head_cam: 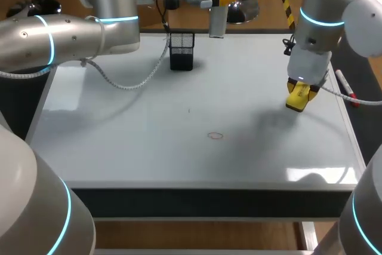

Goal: Pick up the inspection probe, press it on each red-marked spot on the whiteboard one by one, put down the probe, pick up the eraser, and wipe off all the red marks.

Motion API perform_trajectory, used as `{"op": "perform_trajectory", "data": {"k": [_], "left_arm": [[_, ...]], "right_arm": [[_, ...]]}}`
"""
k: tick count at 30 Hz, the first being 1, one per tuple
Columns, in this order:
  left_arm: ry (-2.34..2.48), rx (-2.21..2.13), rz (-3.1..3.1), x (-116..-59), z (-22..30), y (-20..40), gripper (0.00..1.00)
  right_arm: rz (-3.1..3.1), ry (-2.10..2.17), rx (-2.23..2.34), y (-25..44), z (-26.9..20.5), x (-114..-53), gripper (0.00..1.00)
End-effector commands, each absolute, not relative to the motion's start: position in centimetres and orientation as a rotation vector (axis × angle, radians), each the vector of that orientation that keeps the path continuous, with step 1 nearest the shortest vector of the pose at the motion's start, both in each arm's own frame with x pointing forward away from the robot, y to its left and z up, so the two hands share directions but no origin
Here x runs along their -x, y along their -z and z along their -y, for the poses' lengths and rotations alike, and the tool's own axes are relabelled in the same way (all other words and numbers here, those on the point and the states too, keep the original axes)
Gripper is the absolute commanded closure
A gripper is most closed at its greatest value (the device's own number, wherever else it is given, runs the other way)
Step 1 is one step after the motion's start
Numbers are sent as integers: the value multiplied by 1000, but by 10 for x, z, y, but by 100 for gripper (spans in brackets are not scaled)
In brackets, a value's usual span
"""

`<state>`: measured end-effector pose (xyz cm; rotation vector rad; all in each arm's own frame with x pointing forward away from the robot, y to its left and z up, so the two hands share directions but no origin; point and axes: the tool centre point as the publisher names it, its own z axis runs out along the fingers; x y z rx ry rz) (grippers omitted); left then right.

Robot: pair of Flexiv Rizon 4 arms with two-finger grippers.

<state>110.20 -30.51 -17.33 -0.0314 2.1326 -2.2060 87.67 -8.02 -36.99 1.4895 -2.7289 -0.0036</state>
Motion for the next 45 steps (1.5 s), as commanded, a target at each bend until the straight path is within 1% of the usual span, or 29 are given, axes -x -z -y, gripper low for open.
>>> {"op": "perform_trajectory", "data": {"k": [1, 10, 14, 32, 45], "left_arm": [[2206, 31, -2135, -1103, 305, 172, 100], [2206, 31, -2135, -1103, 305, 172, 100], [2207, -28, -2125, -1088, 308, 167, 100], [2269, -30, -2053, -977, 305, 144, 100], [2286, -78, -2090, -894, 303, 155, 100]], "right_arm": [[2728, 0, -1492, 369, 81, -876, 100], [2728, 0, -1492, 369, 81, -876, 100], [2728, 0, -1492, 369, 81, -876, 100], [2728, 0, -1492, 369, 81, -876, 100], [2728, 0, -1492, 369, 81, -876, 100]]}}
